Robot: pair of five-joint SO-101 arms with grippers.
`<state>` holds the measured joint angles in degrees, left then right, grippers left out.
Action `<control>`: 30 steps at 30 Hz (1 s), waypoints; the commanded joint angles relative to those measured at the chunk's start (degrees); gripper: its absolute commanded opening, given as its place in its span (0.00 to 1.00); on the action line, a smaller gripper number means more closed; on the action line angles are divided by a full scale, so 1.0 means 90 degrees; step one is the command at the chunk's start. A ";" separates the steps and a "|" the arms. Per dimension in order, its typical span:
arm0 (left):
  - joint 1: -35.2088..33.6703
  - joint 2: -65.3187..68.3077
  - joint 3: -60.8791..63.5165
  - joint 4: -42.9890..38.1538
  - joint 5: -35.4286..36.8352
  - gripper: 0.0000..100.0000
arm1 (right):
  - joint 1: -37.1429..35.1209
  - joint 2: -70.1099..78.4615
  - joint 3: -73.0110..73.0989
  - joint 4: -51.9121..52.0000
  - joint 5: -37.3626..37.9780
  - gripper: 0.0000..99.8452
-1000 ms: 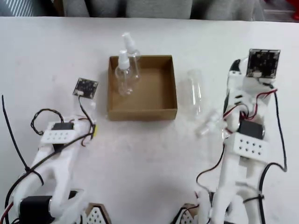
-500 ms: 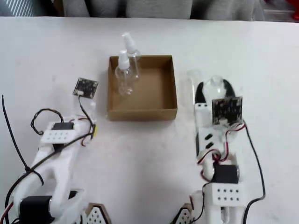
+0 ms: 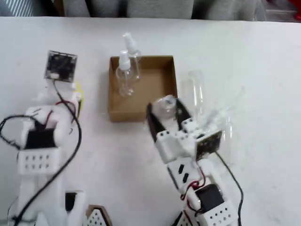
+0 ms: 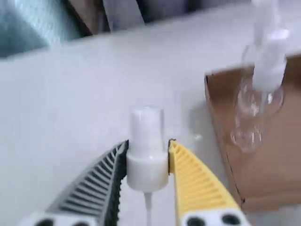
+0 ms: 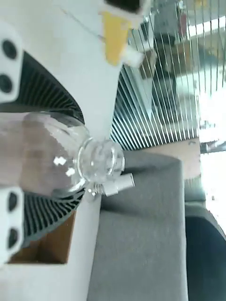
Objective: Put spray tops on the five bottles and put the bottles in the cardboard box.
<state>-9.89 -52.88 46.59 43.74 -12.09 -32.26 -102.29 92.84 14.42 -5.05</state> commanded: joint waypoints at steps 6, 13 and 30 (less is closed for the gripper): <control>0.0679 -0.1607 -0.1348 -0.0928 0.0127 0.02 | -0.1275 -0.0093 -0.0029 0.0611 -0.0215 0.06; 0.1656 -0.1148 -0.2393 -0.1065 0.1924 0.02 | -0.1451 -0.0093 0.0283 0.0689 -0.0176 0.06; 0.3492 0.1675 -0.4591 -0.0078 0.2462 0.02 | -0.1451 -0.0093 0.0449 0.0982 -0.0176 0.06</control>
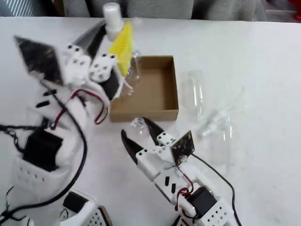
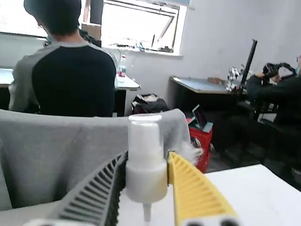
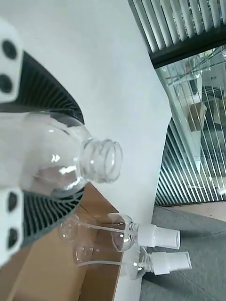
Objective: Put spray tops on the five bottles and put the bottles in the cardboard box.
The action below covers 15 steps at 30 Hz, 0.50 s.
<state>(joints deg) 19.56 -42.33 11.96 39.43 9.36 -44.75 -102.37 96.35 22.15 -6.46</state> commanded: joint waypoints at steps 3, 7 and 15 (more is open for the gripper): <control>0.0249 0.1060 -0.1495 0.0987 0.0078 0.02 | -0.0044 -0.0083 0.0059 0.0171 -0.0020 0.06; 0.0259 0.1675 -0.2549 0.2002 0.0078 0.02 | -0.0034 -0.0083 0.0059 0.0190 -0.0020 0.06; 0.0357 0.2447 -0.3829 0.3507 0.0088 0.02 | -0.0034 -0.0083 0.0059 0.0210 -0.0010 0.06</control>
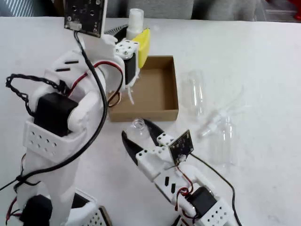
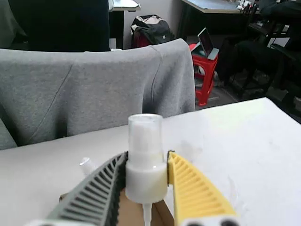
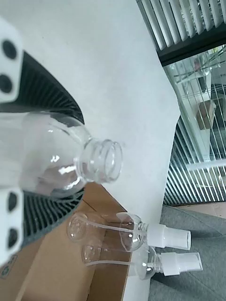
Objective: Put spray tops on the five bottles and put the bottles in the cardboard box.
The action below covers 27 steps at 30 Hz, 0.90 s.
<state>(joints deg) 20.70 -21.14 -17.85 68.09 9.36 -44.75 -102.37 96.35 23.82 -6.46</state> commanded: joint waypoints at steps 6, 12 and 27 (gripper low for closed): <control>0.0601 0.0122 -0.0527 0.0752 0.0527 0.02 | -0.0024 -0.0083 0.0059 0.0063 -0.0010 0.06; 0.0611 0.0142 -0.0518 0.0928 0.0762 0.02 | -0.0024 -0.0083 0.0059 0.0063 -0.0010 0.06; 0.0581 0.0171 -0.0518 0.0586 0.0752 0.02 | -0.0024 -0.0083 0.0059 0.0073 -0.0010 0.06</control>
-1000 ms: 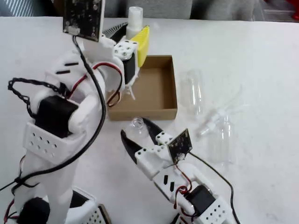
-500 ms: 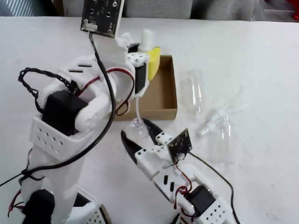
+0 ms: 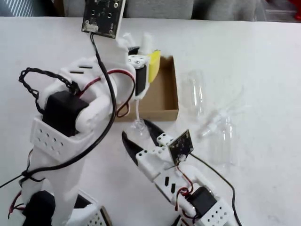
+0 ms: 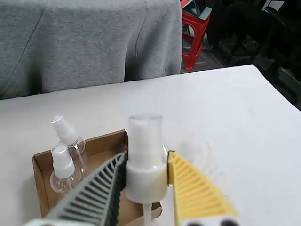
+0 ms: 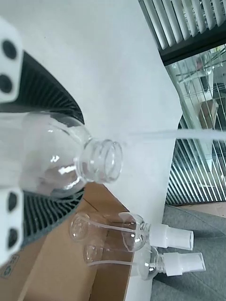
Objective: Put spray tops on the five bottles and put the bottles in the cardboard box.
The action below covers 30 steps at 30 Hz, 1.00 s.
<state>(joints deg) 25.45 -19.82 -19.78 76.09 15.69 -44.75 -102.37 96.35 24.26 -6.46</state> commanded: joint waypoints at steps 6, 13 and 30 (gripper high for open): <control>0.0093 -0.0015 0.0274 -0.0459 -0.0059 0.02 | -0.0024 -0.0083 0.0059 0.0024 -0.0010 0.06; 0.0093 -0.0298 0.1074 -0.0801 -0.0479 0.02 | -0.0024 -0.0083 0.0059 0.0024 -0.0010 0.06; 0.0190 -0.2291 0.4054 -0.2501 -0.0498 0.02 | -0.0024 -0.0083 0.0059 0.0024 -0.0010 0.06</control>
<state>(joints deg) 26.51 -36.62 15.65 55.34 11.82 -44.92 -102.37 96.35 24.35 -6.46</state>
